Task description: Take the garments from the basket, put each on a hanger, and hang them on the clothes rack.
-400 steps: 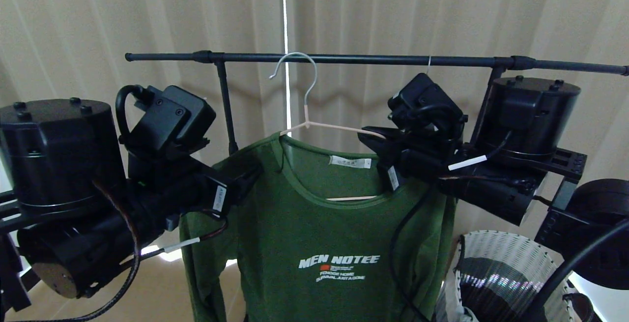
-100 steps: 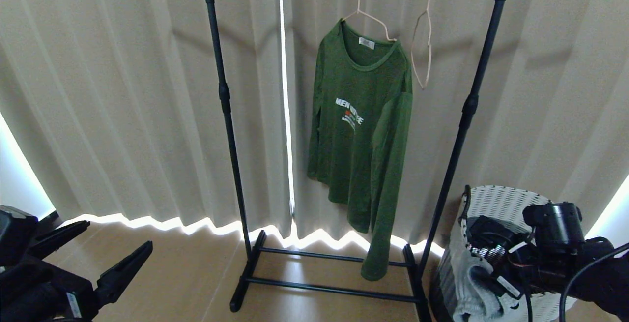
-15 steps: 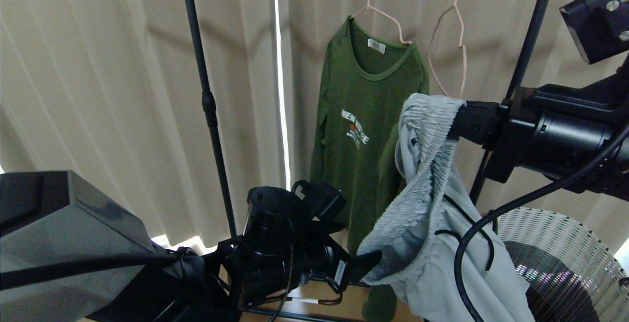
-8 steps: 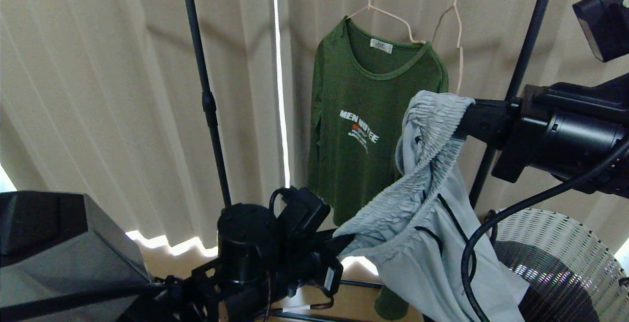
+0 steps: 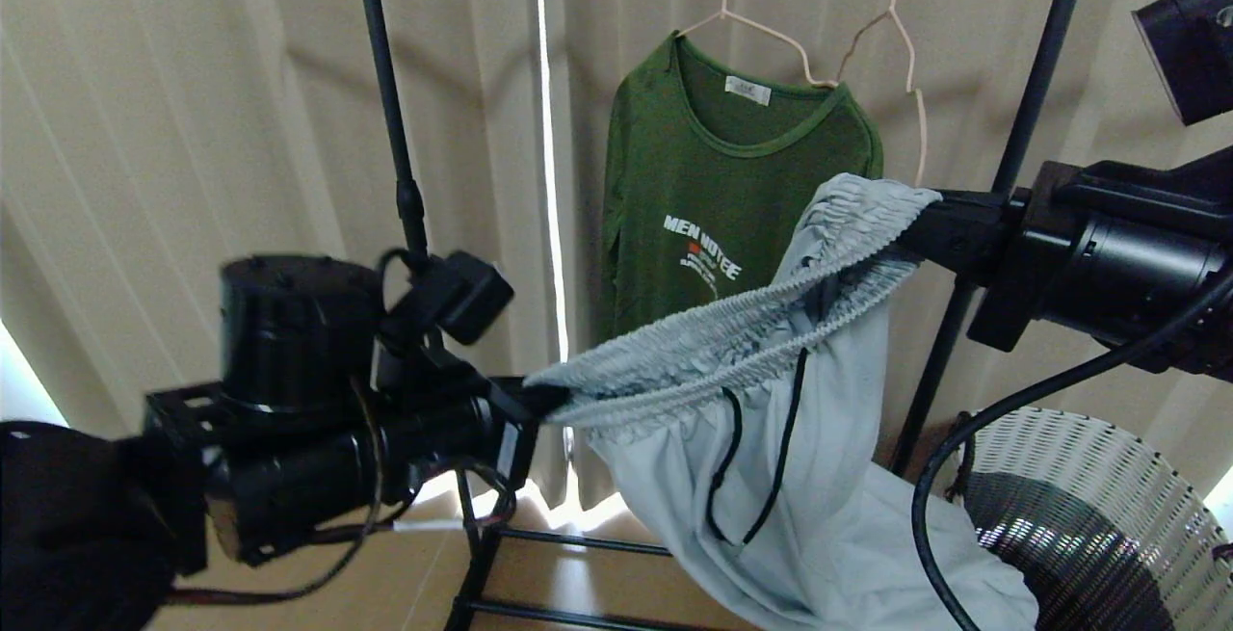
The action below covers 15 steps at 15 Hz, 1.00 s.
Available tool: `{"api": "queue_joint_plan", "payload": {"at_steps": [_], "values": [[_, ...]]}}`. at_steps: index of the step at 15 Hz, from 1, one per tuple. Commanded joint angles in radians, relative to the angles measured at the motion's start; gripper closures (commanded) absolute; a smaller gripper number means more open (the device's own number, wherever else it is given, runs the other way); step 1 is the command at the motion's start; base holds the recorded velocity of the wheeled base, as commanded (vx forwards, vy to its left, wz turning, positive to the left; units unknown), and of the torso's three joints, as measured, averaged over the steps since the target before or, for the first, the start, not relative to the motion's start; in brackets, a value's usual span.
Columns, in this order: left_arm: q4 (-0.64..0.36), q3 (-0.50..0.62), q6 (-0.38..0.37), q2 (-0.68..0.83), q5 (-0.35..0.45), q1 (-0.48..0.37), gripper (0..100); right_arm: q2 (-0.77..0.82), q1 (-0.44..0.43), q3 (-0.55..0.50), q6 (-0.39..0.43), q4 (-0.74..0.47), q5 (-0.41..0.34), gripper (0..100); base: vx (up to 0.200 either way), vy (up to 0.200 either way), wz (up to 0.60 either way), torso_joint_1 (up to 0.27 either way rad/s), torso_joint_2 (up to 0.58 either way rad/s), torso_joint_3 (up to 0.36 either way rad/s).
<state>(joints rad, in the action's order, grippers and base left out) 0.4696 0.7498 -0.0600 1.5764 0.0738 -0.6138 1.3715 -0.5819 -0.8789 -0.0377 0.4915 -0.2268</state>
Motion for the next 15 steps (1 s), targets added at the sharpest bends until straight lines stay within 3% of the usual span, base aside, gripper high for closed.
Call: {"api": "queue_joint_plan", "payload": {"at_steps": [1, 3, 5, 8, 15], "values": [[-0.226, 0.207, -0.001, -0.203, 0.006, 0.089, 100, 0.0, 0.005, 0.001, 0.004, -0.001, 0.0, 100, 0.0, 0.0, 0.0, 0.0, 0.0, 0.0], [-0.384, 0.349, 0.0, -0.208, 0.004, 0.135, 100, -0.003, 0.019, -0.005, 0.005, -0.001, 0.0, 100, 0.0, 0.0, 0.0, 0.0, 0.0, 0.0], [-0.462, 0.421, 0.0, -0.199, 0.004, 0.154, 100, -0.012, 0.053, -0.008, 0.025, -0.001, 0.0, 100, 0.0, 0.0, 0.0, 0.0, 0.0, 0.0], [-0.463, 0.384, 0.002, -0.18, -0.002, 0.151, 100, -0.028, 0.139, 0.001, 0.068, -0.001, 0.0, 100, 0.0, 0.0, 0.0, 0.0, 0.0, 0.0], [-0.451, 0.349, 0.029, -0.151, -0.011, 0.091, 100, -0.063, 0.155, 0.086, 0.07, -0.001, 0.0, 100, 0.0, 0.0, 0.0, 0.0, 0.0, 0.0]]}}
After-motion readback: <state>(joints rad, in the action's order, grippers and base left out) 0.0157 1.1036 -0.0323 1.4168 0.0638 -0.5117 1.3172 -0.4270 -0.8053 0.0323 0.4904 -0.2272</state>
